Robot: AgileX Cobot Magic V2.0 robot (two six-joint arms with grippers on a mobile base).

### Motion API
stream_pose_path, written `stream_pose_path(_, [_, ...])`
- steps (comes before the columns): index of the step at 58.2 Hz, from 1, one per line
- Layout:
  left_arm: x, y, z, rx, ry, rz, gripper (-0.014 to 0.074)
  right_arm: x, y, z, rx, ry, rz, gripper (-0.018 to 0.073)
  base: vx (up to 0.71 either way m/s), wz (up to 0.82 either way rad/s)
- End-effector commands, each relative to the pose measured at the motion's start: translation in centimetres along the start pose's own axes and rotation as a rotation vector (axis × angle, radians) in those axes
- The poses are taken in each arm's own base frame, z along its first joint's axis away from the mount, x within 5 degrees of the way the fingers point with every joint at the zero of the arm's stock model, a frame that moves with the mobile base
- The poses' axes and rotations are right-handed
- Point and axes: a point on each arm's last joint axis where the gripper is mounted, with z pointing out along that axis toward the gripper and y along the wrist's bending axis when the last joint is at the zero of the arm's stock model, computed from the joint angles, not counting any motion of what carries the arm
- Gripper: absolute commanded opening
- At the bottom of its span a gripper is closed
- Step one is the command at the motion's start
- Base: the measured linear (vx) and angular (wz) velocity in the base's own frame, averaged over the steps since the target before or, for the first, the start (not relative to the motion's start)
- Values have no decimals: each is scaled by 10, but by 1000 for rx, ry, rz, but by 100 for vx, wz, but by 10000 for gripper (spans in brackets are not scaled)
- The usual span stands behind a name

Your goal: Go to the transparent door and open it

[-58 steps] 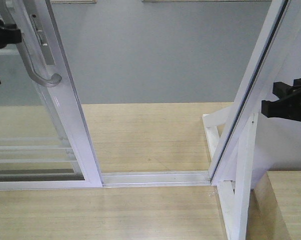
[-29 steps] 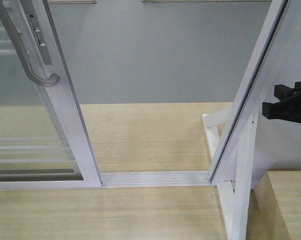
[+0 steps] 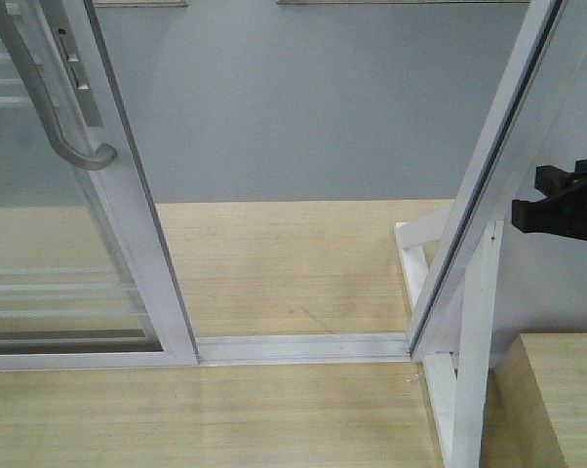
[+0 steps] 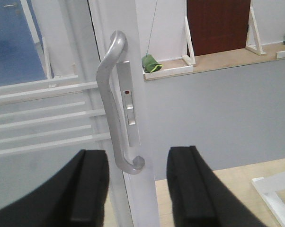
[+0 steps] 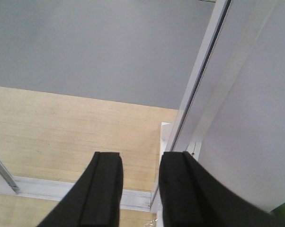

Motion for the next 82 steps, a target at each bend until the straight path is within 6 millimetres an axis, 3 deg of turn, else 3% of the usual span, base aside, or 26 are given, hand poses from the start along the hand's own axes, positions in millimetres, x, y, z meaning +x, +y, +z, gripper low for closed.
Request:
stream_pose_path(1, [-1, 0, -6, -18, -152, -5, 276, -15, 0, -6, -13, -91, -20, 289, 0, 0])
stream_pose_path(12, [31, -2, -22, -43, -344, -7, -5, -15, 0, -6, -13, -91, -20, 289, 0, 0])
stream_pose_path(20, [50, -3, -40, -64, -513, -6, -7, -15, 0, -6, -13, -91, -20, 289, 0, 0])
stream_pose_path(31, [90, -7, -46, -66, -557, -7, -7, -15, 0, -6, -13, -91, -20, 289, 0, 0])
stream_pose_path(50, [167, -13, -13, -54, -380, -11, -7, -15, 0, -6, -12, -90, -20, 289, 0, 0])
stream_pose_path(62, [178, -14, -10, -34, -224, -9, -7, -15, 0, -6, -12, -90, -20, 289, 0, 0])
stream_pose_path(82, [180, -15, -9, -31, -199, -8, -6, -15, 0, -6, -12, -90, -20, 289, 0, 0])
